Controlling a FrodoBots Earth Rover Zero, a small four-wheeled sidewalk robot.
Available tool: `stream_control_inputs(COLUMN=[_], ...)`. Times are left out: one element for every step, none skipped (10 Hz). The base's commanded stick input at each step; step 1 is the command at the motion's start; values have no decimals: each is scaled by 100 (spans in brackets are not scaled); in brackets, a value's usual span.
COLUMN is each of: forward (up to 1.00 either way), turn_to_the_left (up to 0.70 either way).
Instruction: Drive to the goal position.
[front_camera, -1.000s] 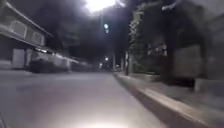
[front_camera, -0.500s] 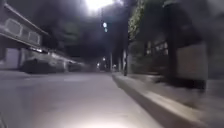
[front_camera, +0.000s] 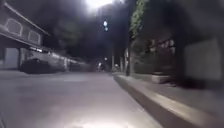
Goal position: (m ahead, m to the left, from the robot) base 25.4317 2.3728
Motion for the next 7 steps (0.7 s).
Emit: stream_control_inputs(forward=[70, 70, 70, 70, 70, 70, 70], turn_to_the_left=[0, 0, 0, 0, 0, 0, 0])
